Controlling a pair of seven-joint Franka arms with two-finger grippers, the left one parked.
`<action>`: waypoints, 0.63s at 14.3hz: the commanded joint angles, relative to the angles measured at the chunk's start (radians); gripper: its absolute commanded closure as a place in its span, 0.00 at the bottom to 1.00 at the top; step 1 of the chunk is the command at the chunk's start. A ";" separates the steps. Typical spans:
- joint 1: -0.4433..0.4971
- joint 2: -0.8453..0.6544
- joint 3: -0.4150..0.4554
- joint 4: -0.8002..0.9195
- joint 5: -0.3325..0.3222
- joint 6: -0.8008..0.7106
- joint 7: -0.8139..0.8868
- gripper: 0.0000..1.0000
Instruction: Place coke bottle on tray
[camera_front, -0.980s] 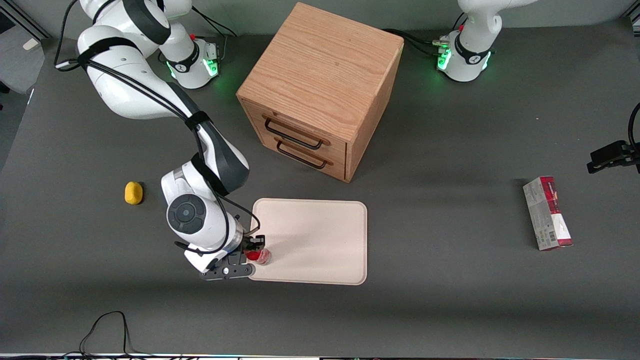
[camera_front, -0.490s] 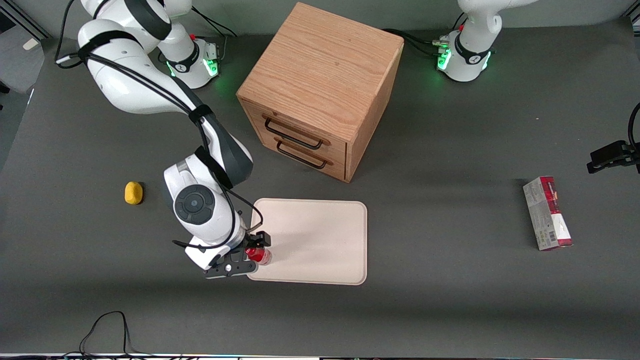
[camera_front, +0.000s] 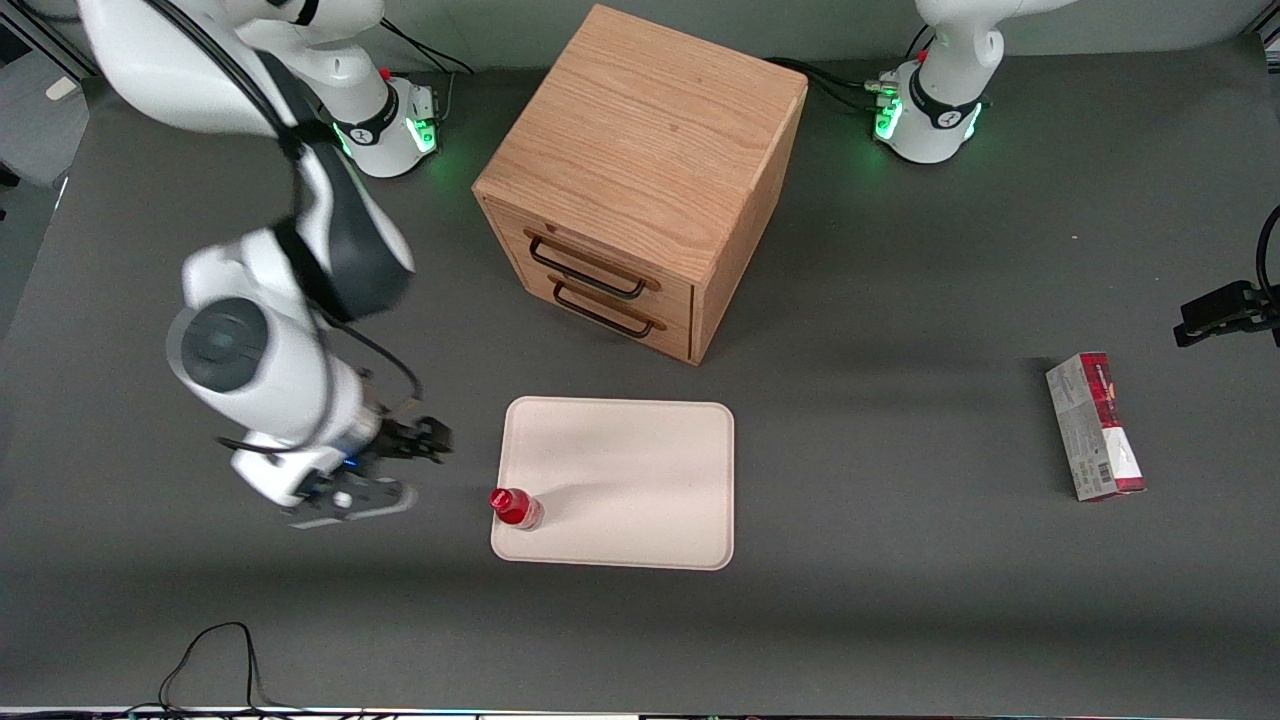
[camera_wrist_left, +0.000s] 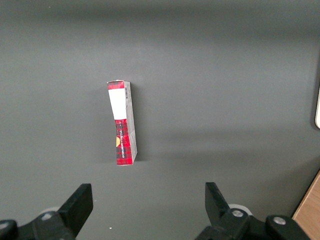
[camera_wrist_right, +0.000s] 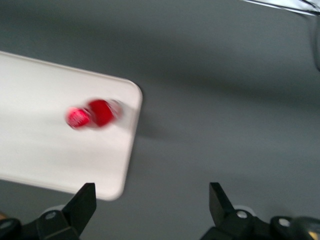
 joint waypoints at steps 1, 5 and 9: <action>-0.050 -0.269 -0.026 -0.296 0.049 -0.010 -0.068 0.00; -0.047 -0.471 -0.178 -0.345 0.186 -0.171 -0.164 0.00; -0.044 -0.576 -0.267 -0.336 0.197 -0.324 -0.232 0.00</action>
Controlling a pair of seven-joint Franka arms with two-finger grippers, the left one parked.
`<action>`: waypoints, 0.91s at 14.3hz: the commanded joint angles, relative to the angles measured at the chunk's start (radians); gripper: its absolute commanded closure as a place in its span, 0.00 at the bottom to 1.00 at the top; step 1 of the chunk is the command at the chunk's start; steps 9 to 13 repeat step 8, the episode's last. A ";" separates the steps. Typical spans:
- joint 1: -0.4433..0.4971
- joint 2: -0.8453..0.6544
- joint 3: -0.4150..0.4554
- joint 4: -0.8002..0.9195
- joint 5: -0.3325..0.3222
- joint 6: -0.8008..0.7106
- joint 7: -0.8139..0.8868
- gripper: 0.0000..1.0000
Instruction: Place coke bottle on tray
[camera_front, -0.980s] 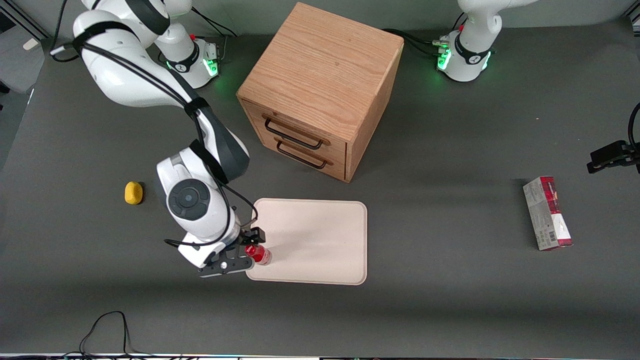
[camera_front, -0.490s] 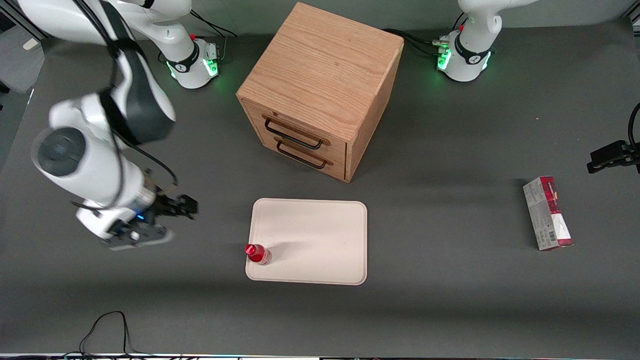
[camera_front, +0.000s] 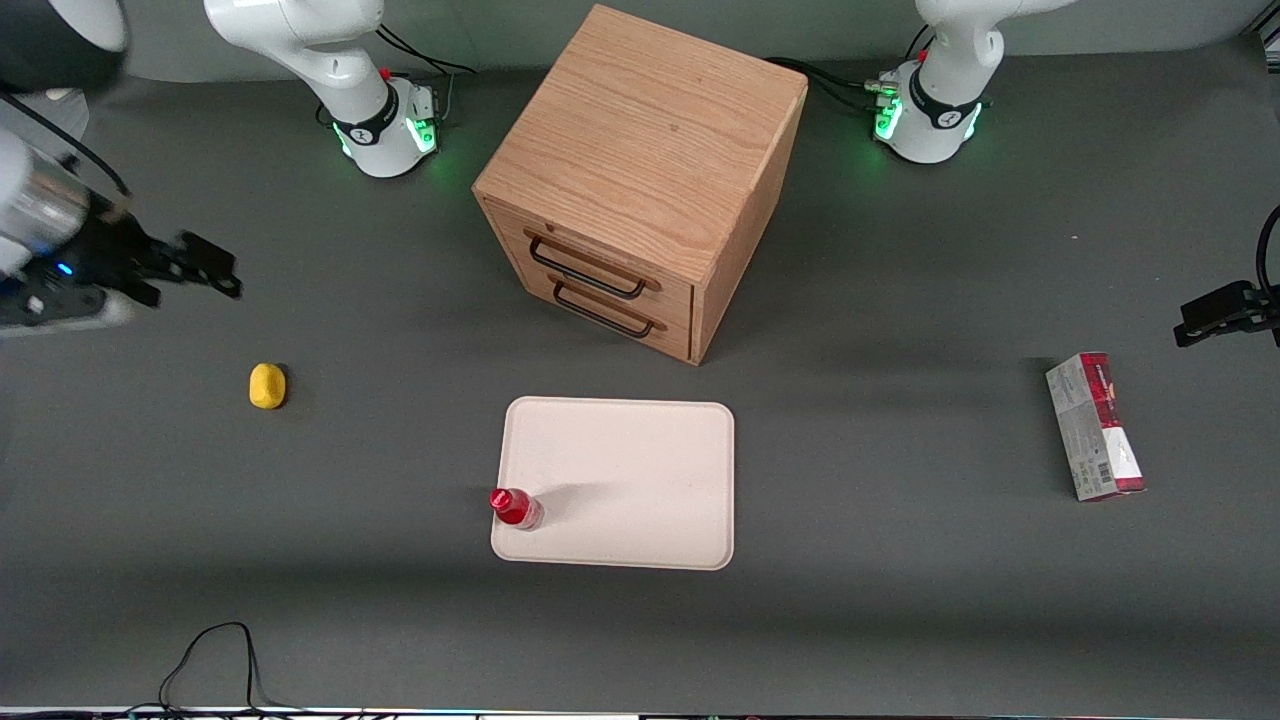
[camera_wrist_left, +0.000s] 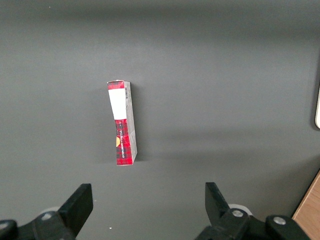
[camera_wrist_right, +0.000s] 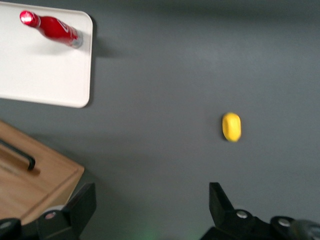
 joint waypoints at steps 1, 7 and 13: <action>0.015 -0.060 -0.048 -0.036 0.028 -0.038 -0.033 0.00; 0.018 -0.047 -0.047 -0.039 0.025 -0.028 -0.026 0.00; 0.018 -0.049 -0.044 -0.039 0.016 -0.024 -0.023 0.00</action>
